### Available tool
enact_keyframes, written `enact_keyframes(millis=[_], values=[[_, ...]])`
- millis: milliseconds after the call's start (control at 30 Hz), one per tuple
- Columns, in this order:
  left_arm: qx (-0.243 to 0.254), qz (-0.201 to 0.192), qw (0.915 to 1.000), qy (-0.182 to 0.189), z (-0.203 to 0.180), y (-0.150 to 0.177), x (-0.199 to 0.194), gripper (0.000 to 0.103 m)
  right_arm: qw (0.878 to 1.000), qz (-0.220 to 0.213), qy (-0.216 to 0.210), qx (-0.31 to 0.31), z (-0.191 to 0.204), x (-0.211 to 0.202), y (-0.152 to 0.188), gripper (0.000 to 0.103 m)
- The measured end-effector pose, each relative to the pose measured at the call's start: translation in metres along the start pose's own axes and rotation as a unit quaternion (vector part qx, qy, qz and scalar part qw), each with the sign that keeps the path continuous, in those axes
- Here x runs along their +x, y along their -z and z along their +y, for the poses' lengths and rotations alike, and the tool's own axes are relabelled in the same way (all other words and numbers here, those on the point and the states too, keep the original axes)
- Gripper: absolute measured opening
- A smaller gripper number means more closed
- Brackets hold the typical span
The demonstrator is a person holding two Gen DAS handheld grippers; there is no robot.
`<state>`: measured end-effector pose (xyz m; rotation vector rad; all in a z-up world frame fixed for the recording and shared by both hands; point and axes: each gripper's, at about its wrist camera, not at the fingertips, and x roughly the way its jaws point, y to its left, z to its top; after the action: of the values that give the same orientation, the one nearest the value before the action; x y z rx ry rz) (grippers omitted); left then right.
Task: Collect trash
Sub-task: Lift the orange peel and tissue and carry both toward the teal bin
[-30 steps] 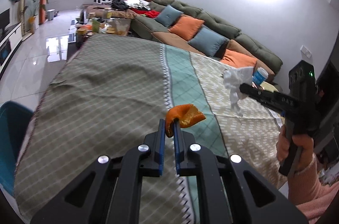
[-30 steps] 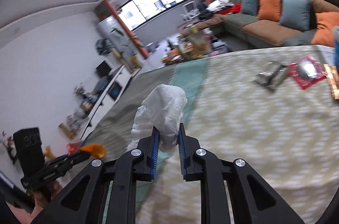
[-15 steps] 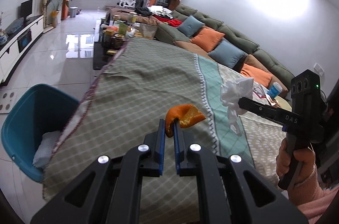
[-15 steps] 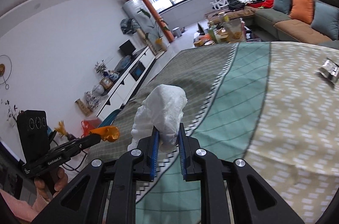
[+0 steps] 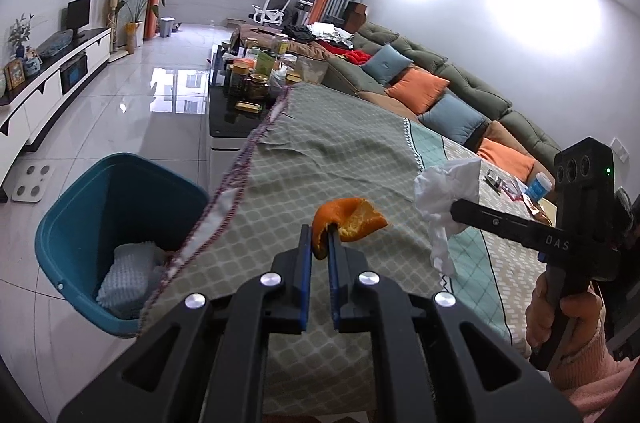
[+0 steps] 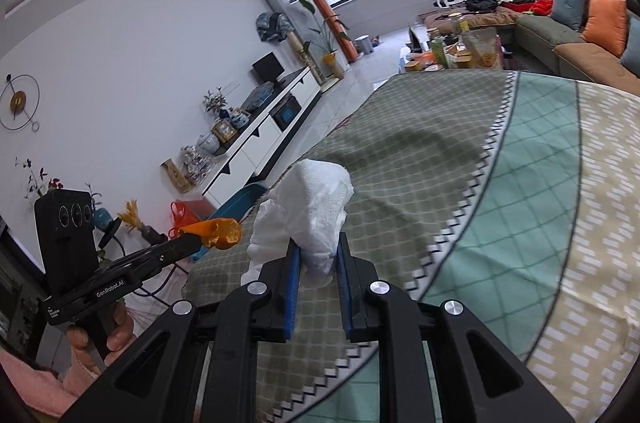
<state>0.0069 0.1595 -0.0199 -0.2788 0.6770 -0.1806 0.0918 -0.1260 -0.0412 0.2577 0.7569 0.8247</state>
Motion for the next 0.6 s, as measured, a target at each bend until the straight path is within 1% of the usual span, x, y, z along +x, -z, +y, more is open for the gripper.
enact_keyframes(millis=[233,600], values=[[-0.015,-0.009,0.9997,-0.015,0.015,-0.001,-0.01,0.009,1.0,0.013,-0.016,-0.009,0.016,0.018,0.003,0.017],[-0.033,-0.021,0.9989,-0.028,0.033,-0.002,-0.021,0.009,0.998,0.029,-0.035,-0.032,0.037,0.037,-0.001,0.017]])
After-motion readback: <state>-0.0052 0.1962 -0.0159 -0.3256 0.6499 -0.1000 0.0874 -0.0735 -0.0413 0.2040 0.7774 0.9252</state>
